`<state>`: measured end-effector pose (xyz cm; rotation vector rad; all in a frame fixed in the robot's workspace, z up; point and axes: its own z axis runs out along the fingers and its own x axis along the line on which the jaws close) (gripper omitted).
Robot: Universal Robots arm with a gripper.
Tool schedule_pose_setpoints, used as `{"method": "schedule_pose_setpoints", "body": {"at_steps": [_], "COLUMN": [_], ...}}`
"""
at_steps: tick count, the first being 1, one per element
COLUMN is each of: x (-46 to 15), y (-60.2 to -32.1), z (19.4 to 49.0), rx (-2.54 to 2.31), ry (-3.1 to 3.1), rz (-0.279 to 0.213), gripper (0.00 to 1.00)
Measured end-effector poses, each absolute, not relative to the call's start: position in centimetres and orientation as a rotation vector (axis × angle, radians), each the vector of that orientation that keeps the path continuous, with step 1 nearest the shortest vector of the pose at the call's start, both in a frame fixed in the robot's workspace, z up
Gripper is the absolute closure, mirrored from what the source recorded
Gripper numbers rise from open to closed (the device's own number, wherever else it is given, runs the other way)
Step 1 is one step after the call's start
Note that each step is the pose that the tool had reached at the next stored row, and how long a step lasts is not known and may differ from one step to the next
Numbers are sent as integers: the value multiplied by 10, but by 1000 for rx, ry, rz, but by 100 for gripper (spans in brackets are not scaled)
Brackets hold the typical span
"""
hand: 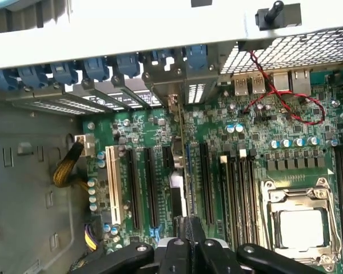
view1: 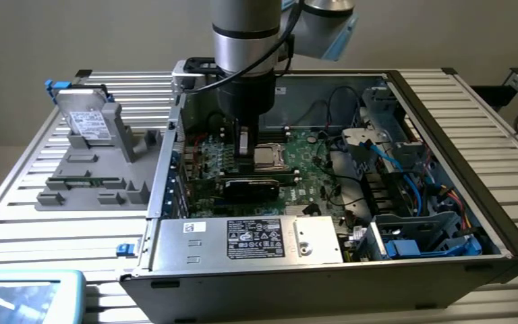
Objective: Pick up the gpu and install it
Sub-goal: 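Press down on the gpu until it lock into place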
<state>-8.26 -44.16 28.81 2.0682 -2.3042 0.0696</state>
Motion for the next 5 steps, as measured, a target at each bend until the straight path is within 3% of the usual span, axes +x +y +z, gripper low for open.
{"method": "schedule_pose_setpoints", "body": {"at_steps": [5], "x": [-83], "y": [-442], "z": [288], "rx": [2068], "ry": [-2304], "rz": [70], "gripper": [88]}}
